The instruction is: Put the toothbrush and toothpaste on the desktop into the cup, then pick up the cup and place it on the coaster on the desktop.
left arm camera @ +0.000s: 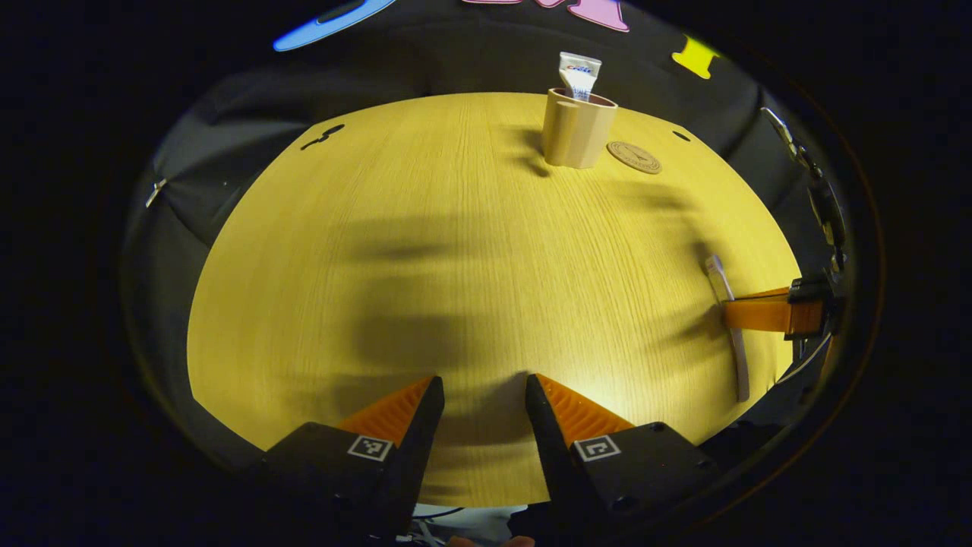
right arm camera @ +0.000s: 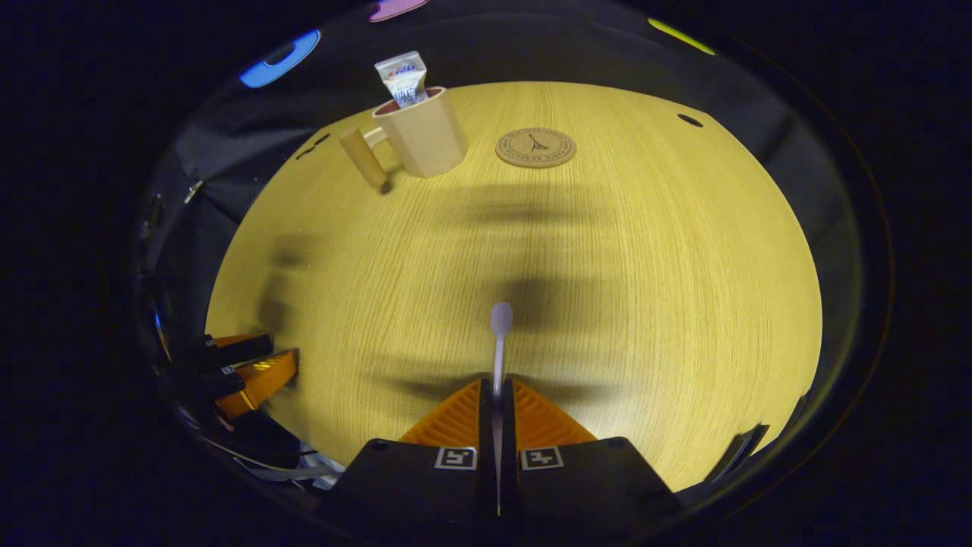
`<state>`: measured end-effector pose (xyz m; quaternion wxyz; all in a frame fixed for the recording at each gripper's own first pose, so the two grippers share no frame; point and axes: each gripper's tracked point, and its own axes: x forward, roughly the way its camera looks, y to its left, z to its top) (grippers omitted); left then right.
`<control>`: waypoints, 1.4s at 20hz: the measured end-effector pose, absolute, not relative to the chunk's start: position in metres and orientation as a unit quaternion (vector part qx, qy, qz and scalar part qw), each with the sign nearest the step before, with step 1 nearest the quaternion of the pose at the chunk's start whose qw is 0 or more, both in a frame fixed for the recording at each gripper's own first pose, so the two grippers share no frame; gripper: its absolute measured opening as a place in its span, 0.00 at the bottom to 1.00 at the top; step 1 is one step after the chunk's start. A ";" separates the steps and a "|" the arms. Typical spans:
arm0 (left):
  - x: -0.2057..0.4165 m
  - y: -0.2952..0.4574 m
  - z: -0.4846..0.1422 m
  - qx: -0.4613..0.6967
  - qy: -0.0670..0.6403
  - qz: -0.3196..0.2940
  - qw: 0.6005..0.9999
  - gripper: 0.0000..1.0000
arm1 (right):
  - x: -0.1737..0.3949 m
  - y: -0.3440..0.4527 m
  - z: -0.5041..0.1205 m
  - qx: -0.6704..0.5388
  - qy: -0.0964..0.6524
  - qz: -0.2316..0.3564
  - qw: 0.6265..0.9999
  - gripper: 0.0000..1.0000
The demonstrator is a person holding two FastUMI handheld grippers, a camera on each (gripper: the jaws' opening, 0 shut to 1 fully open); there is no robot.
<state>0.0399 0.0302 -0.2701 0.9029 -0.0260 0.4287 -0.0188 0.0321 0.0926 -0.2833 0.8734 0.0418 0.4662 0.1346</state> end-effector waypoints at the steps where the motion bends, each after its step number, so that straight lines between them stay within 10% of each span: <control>1: 0.040 0.031 -0.272 -0.034 0.431 -0.013 0.902 0.73 | 0.040 0.094 -0.267 0.053 0.435 0.143 0.887 0.06; 14: 0.042 0.028 -0.271 -0.062 0.423 0.032 0.904 0.75 | 0.220 0.143 -0.006 0.246 0.070 0.253 0.933 0.06; 28: 0.045 0.031 -0.268 -0.087 0.378 0.090 0.917 0.75 | 0.303 0.158 -0.094 0.233 0.047 0.211 0.948 0.06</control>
